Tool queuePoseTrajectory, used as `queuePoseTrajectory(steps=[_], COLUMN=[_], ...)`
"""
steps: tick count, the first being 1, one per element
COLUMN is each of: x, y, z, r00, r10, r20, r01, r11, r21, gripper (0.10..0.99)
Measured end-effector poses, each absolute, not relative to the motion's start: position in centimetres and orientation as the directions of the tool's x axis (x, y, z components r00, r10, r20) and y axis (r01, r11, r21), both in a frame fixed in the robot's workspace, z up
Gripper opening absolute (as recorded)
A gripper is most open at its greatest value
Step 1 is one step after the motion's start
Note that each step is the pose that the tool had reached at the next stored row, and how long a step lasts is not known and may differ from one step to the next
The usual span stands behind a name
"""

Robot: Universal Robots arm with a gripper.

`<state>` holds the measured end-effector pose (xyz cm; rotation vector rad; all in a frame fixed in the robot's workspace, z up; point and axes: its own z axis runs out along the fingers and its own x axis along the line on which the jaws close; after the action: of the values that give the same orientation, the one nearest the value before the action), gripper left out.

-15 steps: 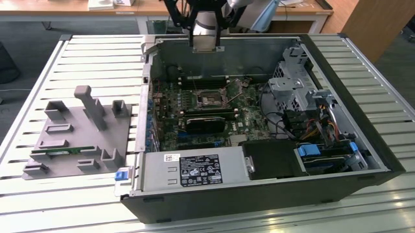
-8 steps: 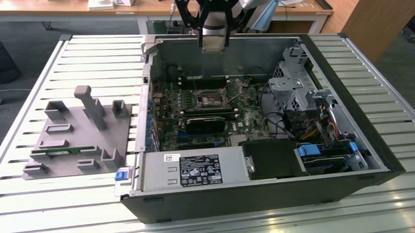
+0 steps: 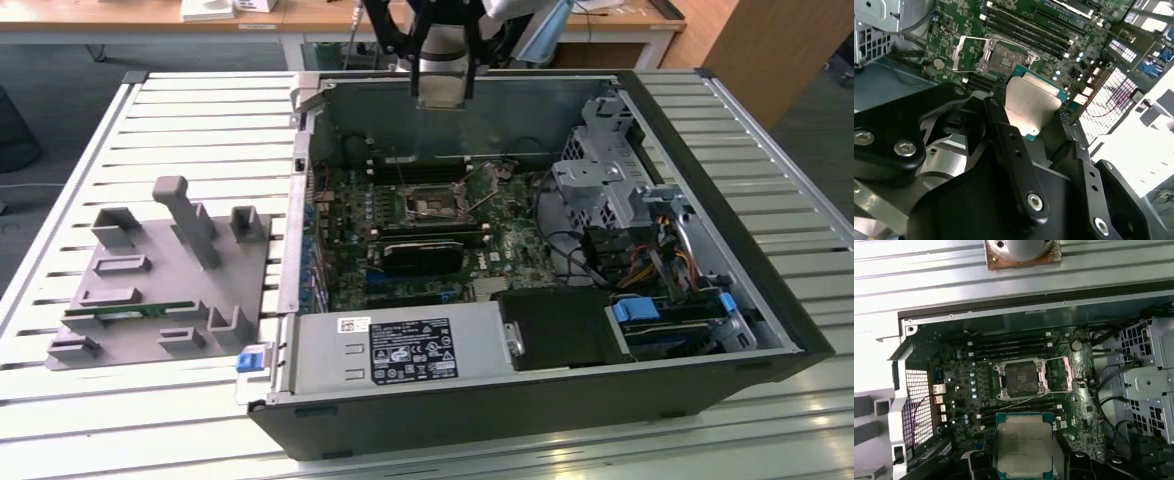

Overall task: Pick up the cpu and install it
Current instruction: 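Place the cpu into insertion slot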

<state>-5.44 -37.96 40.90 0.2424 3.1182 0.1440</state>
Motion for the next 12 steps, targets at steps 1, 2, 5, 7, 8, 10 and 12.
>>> queuePoseTrajectory(steps=[1,2,5,7,8,10,12], x=[-5.44,-5.45,-5.45,-5.44,-5.44,-5.45,-5.44], y=[-37.97,-37.97,-37.97,-37.96,-37.97,-37.96,-37.96], z=[40.90,40.89,40.87,40.86,40.85,40.82,40.80], r00=[-0.985,-0.982,-0.970,-0.960,-0.955,-0.944,-0.931], r10=[0.172,0.190,0.242,0.279,0.296,0.330,0.365], r20=[-0.004,-0.004,-0.004,-0.004,-0.004,-0.004,-0.004], r01=[0.171,0.189,0.241,0.277,0.294,0.328,0.363], r11=[0.981,0.978,0.966,0.956,0.951,0.940,0.927], r21=[0.092,0.092,0.092,0.092,0.092,0.092,0.092], gripper=[0.533,0.533,0.533,0.533,0.533,0.533,0.533])
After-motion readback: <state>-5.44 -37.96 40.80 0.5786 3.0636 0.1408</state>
